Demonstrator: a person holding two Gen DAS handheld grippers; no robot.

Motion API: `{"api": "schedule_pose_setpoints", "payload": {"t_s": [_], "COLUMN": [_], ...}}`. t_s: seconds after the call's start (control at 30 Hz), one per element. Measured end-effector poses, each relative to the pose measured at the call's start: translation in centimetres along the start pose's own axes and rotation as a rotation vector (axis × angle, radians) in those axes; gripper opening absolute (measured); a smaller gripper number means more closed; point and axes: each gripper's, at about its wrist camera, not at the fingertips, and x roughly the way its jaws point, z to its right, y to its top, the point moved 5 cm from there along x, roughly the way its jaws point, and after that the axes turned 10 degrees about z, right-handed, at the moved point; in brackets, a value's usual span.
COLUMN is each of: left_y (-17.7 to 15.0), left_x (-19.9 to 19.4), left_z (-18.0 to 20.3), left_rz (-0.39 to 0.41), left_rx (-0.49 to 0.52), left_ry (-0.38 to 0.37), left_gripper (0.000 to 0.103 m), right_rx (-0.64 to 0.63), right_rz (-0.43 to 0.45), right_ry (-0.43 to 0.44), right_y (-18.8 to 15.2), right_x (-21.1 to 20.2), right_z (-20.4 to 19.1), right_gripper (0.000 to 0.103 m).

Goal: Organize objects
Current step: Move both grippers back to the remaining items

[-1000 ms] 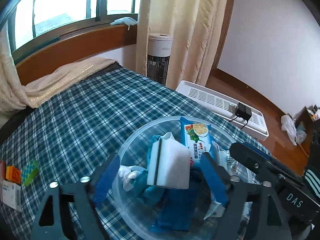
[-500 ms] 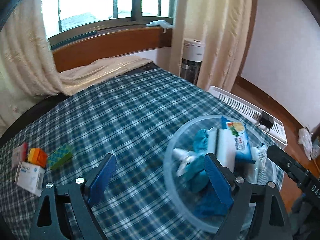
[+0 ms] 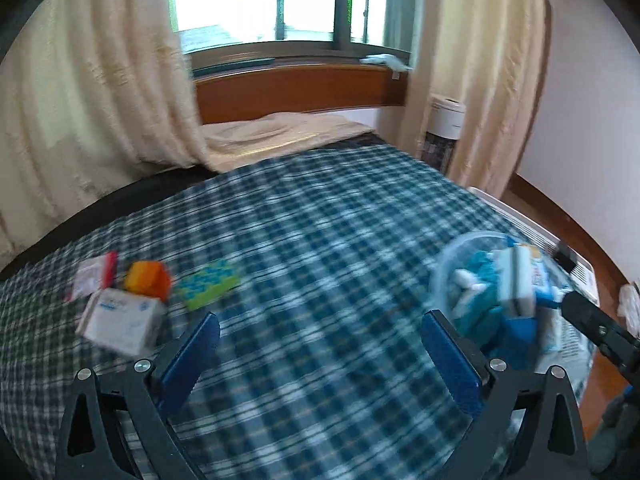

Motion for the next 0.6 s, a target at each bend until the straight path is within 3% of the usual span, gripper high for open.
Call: {"api": "schedule_pose_setpoints", "payload": {"t_s": [0.47, 0.6], "left_y": [-2.7, -3.1], "left_x": [-0.8, -0.5], "left_z": [-12.1, -15.3], "left_rz": [-0.031, -0.043], "left_rx": [-0.047, -0.081], "left_ry": [0.206, 0.255], "left_gripper": [0.102, 0.102], "right_rx": [-0.086, -0.111], "right_rz": [-0.077, -0.106], "right_ry": [0.102, 0.126], "right_y": [-3.1, -4.0], "right_x": [2.8, 3.6], "right_z": [-7.7, -9.5], "right_gripper": [0.059, 0.065]}}
